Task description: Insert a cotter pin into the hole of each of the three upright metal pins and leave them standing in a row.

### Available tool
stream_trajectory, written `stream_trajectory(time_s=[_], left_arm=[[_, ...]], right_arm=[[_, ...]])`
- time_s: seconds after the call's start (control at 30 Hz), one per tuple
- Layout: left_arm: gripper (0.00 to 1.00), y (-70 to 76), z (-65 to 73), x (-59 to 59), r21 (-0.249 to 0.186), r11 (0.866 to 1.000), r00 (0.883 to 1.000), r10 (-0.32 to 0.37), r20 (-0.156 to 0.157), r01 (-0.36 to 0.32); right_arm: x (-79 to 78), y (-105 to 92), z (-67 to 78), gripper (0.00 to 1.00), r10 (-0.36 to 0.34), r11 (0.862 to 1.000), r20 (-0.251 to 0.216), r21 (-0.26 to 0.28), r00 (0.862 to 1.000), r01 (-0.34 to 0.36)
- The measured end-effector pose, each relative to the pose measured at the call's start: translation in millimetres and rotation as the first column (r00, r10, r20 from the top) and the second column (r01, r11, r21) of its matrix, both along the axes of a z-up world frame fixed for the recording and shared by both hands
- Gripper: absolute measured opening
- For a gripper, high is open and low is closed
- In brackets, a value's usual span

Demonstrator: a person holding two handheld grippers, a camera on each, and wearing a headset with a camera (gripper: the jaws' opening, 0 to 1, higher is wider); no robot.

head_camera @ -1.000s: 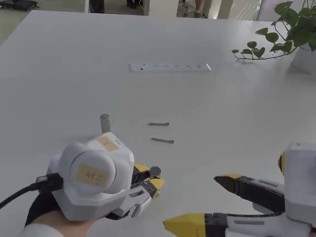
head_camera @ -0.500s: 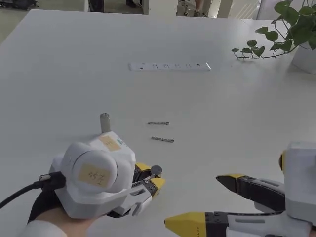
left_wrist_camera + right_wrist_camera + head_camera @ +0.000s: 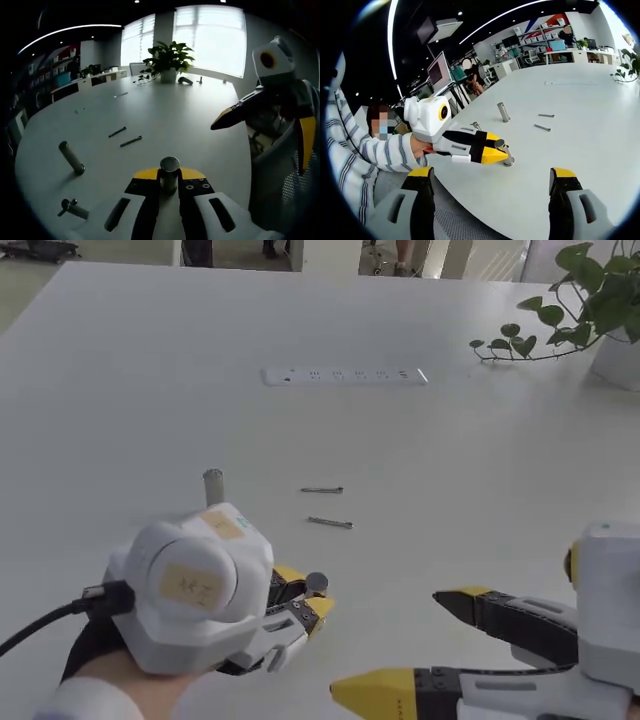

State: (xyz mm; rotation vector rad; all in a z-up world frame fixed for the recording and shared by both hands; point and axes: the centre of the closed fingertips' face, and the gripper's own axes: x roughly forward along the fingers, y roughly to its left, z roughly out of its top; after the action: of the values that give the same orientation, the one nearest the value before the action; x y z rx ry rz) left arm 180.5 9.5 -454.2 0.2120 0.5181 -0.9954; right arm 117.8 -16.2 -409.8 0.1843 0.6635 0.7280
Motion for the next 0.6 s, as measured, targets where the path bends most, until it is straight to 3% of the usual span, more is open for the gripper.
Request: stream_trajectory(time_s=[0.07,0.2,0.4,0.6], left_arm=[[0.1,-0.3,0.9,-0.3,0.004,1.0,1.0,-0.014,0.017,0.014],[0.13,-1.8,5.4,-0.4,-0.023,1.0,1.0,-0.017,0.019,0.018],[0.33,-3.8,17.4,-1.8,-0.043,0.998,0.998,-0.046,0.047,0.048],[0.44,-0.9,30.0,-7.9,-0.087,0.993,0.996,-0.081,0.022,0.083]], right_arm=[[-0.1,-0.1,0.0,0.94,0.0,1.0,0.0,-0.001,1.0,0.0],[-0.3,-0.1,0.2,0.94,0.0,1.0,0.002,-0.003,1.0,0.0],[-1.4,1.2,0.8,0.94,0.003,1.0,0.005,-0.003,1.0,-0.003],[-2.1,1.3,0.2,0.94,0.006,1.0,0.004,-0.005,1.0,-0.006]])
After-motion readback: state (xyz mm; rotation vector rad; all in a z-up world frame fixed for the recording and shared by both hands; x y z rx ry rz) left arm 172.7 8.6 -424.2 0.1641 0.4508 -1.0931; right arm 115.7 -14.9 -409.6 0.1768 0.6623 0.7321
